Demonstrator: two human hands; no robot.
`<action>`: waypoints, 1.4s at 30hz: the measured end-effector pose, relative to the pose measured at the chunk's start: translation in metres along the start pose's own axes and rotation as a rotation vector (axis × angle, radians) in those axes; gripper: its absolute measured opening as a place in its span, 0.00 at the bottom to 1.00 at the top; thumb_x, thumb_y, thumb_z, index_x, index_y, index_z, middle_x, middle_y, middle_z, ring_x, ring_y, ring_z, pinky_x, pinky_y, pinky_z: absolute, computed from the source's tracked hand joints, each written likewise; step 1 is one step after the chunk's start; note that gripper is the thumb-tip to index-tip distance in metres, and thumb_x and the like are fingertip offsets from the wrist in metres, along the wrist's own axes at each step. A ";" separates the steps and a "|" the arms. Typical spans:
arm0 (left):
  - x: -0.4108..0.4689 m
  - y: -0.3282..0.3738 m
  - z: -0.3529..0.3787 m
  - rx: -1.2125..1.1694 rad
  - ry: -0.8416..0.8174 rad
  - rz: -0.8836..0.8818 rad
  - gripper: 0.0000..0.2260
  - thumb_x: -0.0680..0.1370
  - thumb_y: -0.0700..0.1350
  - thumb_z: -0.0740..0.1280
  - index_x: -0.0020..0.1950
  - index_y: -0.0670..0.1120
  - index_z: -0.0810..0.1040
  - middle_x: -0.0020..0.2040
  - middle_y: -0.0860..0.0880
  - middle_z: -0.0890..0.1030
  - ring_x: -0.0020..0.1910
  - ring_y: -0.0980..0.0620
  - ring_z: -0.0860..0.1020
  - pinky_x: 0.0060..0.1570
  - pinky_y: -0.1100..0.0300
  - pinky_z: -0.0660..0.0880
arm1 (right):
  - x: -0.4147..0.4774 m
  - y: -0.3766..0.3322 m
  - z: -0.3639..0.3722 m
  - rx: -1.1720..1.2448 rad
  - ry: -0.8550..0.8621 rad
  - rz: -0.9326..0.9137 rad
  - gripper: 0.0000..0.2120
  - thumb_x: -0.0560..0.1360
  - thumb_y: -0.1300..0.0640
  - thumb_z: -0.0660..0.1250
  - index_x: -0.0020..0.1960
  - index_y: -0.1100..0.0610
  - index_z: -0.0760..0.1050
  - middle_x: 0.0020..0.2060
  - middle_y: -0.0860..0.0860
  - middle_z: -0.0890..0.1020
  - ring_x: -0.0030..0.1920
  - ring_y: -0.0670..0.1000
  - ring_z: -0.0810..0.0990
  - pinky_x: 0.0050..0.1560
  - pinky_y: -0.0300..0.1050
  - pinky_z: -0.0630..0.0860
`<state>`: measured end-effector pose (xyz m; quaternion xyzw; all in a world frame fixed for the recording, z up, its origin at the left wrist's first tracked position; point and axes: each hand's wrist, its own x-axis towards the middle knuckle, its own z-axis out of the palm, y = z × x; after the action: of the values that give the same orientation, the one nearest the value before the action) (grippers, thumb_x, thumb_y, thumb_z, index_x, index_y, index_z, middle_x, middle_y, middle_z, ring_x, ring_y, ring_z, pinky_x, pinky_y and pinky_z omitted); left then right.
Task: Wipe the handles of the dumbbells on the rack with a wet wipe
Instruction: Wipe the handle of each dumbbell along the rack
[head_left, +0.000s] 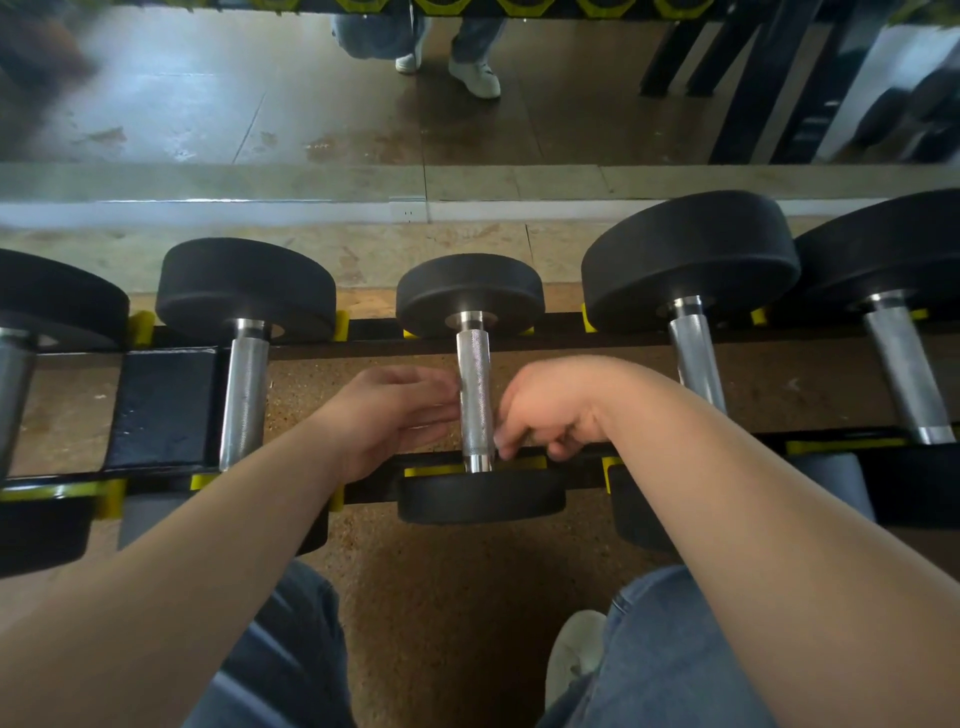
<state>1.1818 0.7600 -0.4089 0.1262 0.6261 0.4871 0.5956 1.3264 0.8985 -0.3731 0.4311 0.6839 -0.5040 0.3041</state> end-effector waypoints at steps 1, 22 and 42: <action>0.001 -0.001 0.000 0.007 -0.009 -0.009 0.11 0.79 0.41 0.71 0.61 0.45 0.82 0.55 0.46 0.87 0.54 0.50 0.86 0.51 0.56 0.79 | 0.002 -0.001 0.000 0.034 0.092 -0.031 0.07 0.78 0.61 0.70 0.55 0.58 0.82 0.47 0.52 0.82 0.31 0.45 0.72 0.33 0.38 0.73; 0.012 -0.008 0.002 -0.032 0.200 -0.046 0.08 0.84 0.43 0.64 0.59 0.47 0.83 0.43 0.48 0.77 0.40 0.51 0.77 0.42 0.55 0.78 | -0.008 -0.008 0.015 -0.494 0.517 -0.709 0.10 0.80 0.52 0.68 0.59 0.47 0.84 0.40 0.39 0.81 0.39 0.38 0.79 0.43 0.33 0.75; 0.002 -0.007 0.008 0.020 -0.099 -0.128 0.18 0.83 0.32 0.56 0.69 0.43 0.76 0.58 0.40 0.86 0.57 0.42 0.85 0.60 0.45 0.80 | 0.008 -0.008 0.013 -0.517 0.787 -0.724 0.11 0.82 0.45 0.64 0.53 0.43 0.86 0.40 0.42 0.84 0.40 0.42 0.80 0.46 0.49 0.82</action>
<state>1.1913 0.7617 -0.4133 0.1161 0.6074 0.4349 0.6545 1.3152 0.8880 -0.3807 0.2370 0.9493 -0.1951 -0.0685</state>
